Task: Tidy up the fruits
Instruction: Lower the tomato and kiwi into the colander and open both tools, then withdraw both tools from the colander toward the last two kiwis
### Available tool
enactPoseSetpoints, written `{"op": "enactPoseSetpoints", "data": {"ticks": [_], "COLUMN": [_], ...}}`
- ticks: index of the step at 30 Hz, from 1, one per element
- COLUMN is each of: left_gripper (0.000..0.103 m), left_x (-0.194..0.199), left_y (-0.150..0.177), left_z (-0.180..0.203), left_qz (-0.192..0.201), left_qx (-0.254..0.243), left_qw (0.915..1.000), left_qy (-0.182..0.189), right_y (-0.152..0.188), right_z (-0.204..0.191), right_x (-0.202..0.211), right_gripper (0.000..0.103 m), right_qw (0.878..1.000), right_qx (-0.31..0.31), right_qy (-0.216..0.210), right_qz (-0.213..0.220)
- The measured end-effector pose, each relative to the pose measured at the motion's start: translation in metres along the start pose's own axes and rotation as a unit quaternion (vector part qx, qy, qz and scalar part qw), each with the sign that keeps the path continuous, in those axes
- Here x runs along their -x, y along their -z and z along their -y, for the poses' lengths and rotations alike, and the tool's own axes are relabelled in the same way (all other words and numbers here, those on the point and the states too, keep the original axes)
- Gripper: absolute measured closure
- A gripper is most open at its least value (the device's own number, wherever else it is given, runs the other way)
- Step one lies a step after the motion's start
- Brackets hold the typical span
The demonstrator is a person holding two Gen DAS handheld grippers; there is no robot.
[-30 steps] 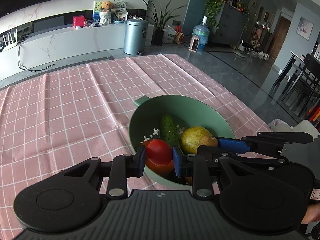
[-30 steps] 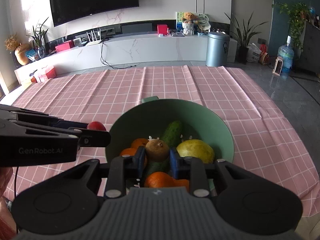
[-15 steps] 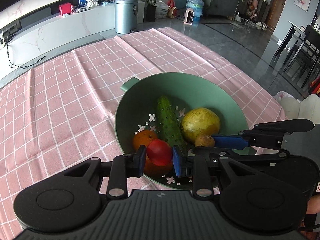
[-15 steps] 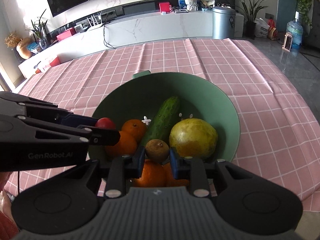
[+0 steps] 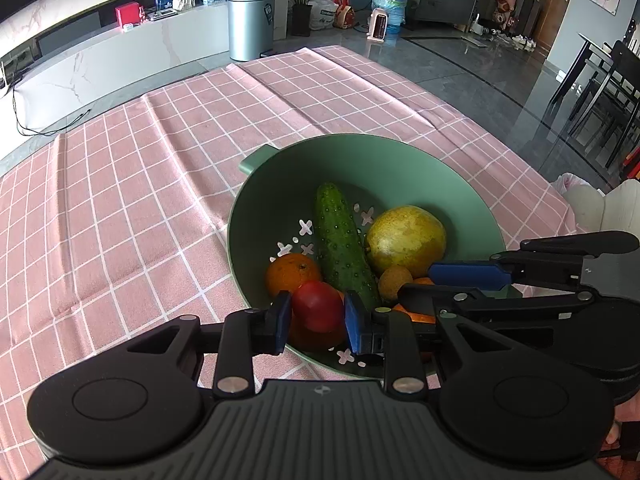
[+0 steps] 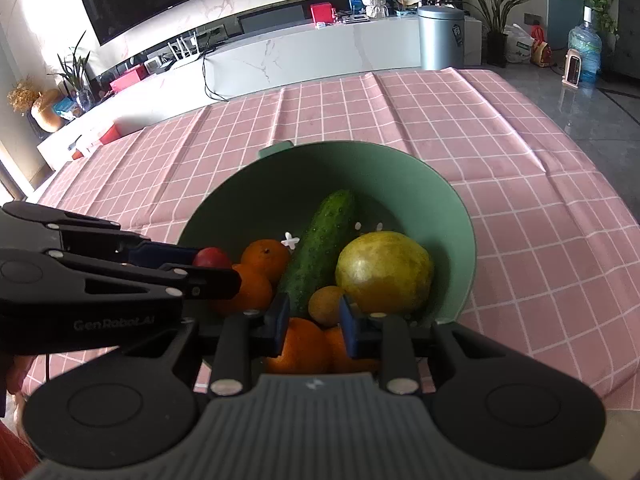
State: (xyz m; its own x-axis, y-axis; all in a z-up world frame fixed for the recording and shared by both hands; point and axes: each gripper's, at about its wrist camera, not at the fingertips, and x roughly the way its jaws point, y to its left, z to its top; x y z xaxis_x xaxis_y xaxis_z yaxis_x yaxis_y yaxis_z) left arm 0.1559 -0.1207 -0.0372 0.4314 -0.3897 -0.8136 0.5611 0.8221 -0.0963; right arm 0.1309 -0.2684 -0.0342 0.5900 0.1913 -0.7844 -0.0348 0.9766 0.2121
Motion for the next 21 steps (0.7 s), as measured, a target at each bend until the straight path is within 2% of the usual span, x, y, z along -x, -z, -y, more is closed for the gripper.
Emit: {"op": "enactPoseSetpoints", "data": {"ticks": [1, 3, 8, 14, 18, 21], "left_gripper": [0.072, 0.072, 0.072, 0.060, 0.047, 0.046], "left_x": [0.001, 0.003, 0.002, 0.007, 0.020, 0.030], "left_y": [0.000, 0.000, 0.001, 0.003, 0.004, 0.005], "left_z": [0.001, 0.003, 0.009, 0.008, 0.007, 0.006], "left_qz": [0.001, 0.003, -0.006, -0.006, 0.006, 0.014], "left_qx": [-0.001, -0.005, -0.017, -0.007, -0.004, -0.004], "left_qw": [1.0000, 1.0000, 0.9998, 1.0000, 0.9999, 0.9999], "left_qy": [0.001, 0.003, 0.004, 0.003, 0.008, 0.001], "right_y": [0.001, 0.002, 0.004, 0.006, 0.008, 0.011], "right_z": [0.001, 0.002, 0.006, 0.006, 0.005, 0.001], "right_x": [0.002, 0.007, 0.014, 0.021, 0.028, 0.035], "right_gripper": [0.071, 0.065, 0.062, 0.057, 0.056, 0.051], "right_qw": [1.000, 1.000, 0.999, 0.999, 0.998, 0.997], "right_qx": [-0.003, -0.010, -0.022, -0.022, -0.026, -0.029], "right_qy": [0.003, 0.011, 0.025, 0.037, 0.047, 0.049], "right_qz": [0.002, 0.008, 0.017, 0.022, 0.033, 0.044]}}
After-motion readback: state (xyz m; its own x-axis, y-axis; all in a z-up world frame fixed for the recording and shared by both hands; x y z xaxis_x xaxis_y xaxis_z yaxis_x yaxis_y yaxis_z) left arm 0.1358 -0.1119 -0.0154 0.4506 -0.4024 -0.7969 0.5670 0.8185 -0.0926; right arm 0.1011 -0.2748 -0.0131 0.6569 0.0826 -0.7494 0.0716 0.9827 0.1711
